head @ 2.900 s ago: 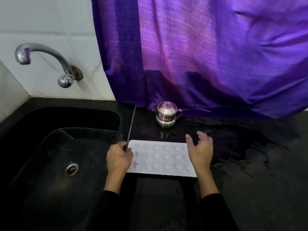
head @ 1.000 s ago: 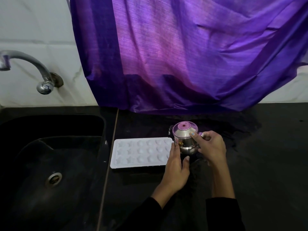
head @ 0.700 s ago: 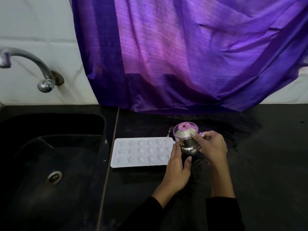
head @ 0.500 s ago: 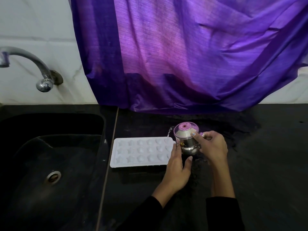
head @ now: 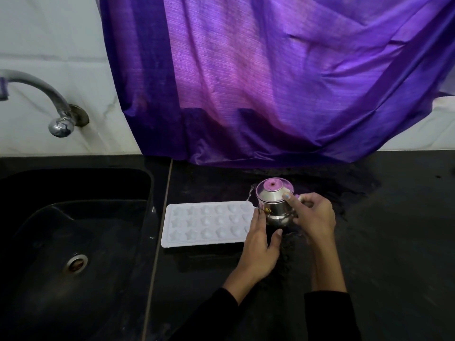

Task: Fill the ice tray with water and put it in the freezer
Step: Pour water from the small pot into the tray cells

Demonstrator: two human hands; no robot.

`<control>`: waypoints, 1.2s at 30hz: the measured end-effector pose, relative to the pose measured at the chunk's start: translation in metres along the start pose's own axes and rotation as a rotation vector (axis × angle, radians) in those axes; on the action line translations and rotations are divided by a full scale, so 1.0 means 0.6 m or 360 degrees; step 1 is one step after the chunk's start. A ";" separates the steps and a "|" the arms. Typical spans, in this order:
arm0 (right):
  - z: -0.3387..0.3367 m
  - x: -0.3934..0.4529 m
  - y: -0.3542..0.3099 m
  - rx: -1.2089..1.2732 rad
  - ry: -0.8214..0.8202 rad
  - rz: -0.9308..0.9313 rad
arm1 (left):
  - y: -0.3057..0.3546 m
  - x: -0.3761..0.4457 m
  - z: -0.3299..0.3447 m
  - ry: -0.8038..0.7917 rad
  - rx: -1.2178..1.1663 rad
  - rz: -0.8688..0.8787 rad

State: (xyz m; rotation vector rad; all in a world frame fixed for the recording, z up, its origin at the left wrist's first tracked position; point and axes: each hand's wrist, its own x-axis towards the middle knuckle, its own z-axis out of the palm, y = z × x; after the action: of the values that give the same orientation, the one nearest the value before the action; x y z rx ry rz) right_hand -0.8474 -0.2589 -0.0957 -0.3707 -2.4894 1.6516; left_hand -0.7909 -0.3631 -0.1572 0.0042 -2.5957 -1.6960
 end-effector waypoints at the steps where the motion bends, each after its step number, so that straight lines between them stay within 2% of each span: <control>1: 0.000 -0.002 -0.001 0.0023 0.0002 -0.0006 | 0.000 -0.001 -0.001 0.0016 -0.0009 0.0008; 8: 0.004 -0.014 -0.011 0.0123 0.0026 -0.0087 | 0.006 -0.007 -0.014 0.0147 -0.0142 0.0007; 14: 0.021 -0.019 -0.023 0.0055 0.0043 -0.0178 | -0.001 -0.009 -0.024 0.0209 -0.0246 -0.0016; 22: 0.034 -0.024 -0.029 -0.0150 0.0065 -0.0220 | -0.010 -0.012 -0.028 0.0208 -0.0295 -0.0044; 36: 0.038 -0.026 -0.029 -0.0166 0.0089 -0.0196 | -0.014 -0.012 -0.030 0.0242 -0.0288 0.0006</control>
State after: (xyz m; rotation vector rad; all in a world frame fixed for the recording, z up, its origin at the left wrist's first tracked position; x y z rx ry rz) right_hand -0.8403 -0.2899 -0.0884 -0.2643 -2.5091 1.4499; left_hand -0.7833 -0.3827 -0.1581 0.1174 -2.3270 -1.8445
